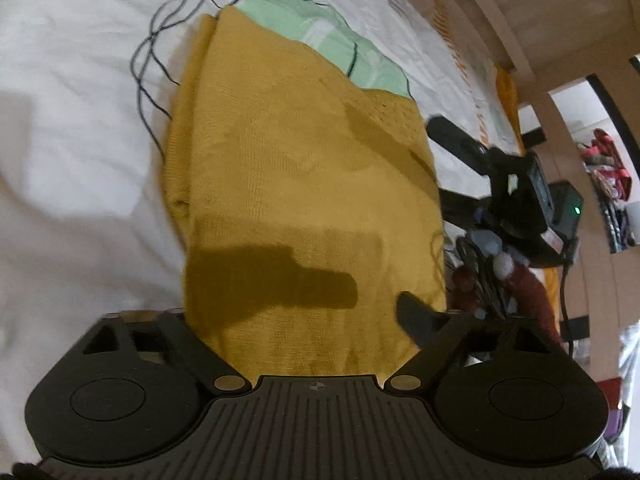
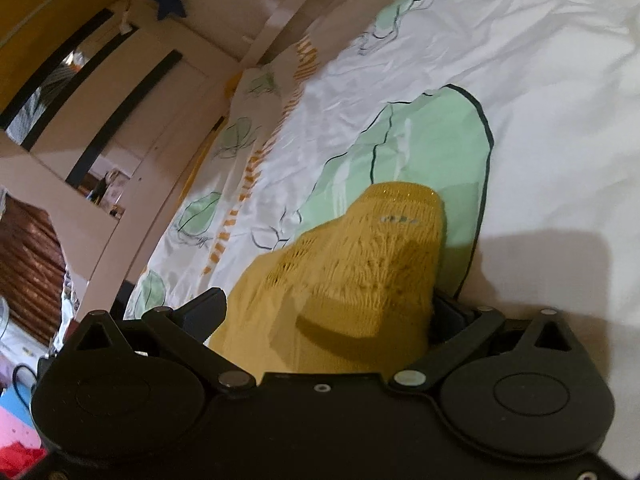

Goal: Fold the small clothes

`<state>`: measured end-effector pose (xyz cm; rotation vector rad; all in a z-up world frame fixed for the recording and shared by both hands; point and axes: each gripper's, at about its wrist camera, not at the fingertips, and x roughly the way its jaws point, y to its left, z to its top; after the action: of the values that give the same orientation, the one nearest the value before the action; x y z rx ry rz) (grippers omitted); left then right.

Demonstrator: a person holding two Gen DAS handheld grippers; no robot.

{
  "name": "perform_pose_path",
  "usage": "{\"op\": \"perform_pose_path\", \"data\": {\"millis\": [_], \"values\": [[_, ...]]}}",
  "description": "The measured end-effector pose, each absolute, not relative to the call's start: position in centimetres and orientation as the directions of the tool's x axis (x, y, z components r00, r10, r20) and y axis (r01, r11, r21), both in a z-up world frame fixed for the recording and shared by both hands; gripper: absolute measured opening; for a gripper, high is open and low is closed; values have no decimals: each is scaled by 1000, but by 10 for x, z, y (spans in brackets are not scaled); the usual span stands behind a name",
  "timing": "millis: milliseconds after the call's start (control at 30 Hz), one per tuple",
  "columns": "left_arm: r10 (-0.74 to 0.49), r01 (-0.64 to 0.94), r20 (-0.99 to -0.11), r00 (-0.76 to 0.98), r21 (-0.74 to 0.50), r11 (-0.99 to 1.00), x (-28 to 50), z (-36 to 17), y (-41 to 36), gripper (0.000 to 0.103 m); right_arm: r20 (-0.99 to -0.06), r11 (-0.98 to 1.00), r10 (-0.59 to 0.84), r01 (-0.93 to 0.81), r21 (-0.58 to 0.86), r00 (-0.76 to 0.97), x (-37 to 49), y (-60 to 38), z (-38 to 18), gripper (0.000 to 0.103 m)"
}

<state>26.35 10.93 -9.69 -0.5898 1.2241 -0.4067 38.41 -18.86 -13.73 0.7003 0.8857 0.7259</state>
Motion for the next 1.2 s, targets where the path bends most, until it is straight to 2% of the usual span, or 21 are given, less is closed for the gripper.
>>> {"op": "perform_pose_path", "data": {"millis": [33, 67, 100, 133, 167, 467, 667, 900, 967, 1100, 1200], "values": [[-586, -40, -752, 303, -624, 780, 265, -98, 112, 39, -427, 566, 791, -259, 783, 438, 384, -188, -137, 101], [-588, -62, -753, 296, -629, 775, 266, -101, 114, 19, -437, 577, 783, -252, 777, 442, 383, -188, -136, 98], [-605, -79, -742, 288, -648, 758, 267, -104, 117, 18, -459, 598, 767, -239, 765, 449, 383, -187, -135, 91], [-620, -92, -730, 288, -666, 741, 267, -107, 119, 17, -496, 633, 741, -221, 742, 453, 383, -185, -133, 63], [-621, -93, -729, 289, -667, 739, 267, -107, 118, 16, -535, 665, 715, -201, 720, 450, 384, -184, -132, 43], [-683, -104, -676, 278, -728, 678, 240, -91, 113, 14, -565, 698, 663, -135, 703, 490, 336, -201, -93, 40], [-710, -25, -668, 225, -732, 681, 188, -73, 83, 14, -614, 731, 633, -101, 675, 472, 277, -218, -72, 40], [-738, -7, -649, 185, -752, 659, 124, -68, 61, 14, -647, 734, 628, -52, 677, 433, 214, -242, -65, 40], [-715, 0, -671, 197, -730, 684, 115, -68, 55, 14, -647, 738, 622, -54, 673, 440, 202, -246, -64, 43], [-583, 28, -767, 268, -598, 801, 99, -69, 47, 16, -650, 764, 562, -19, 645, 512, 190, -257, -69, 48], [-521, 27, -789, 325, -543, 839, 89, -72, 46, 21, -667, 810, 491, -12, 586, 561, 185, -265, -74, 58]]}}
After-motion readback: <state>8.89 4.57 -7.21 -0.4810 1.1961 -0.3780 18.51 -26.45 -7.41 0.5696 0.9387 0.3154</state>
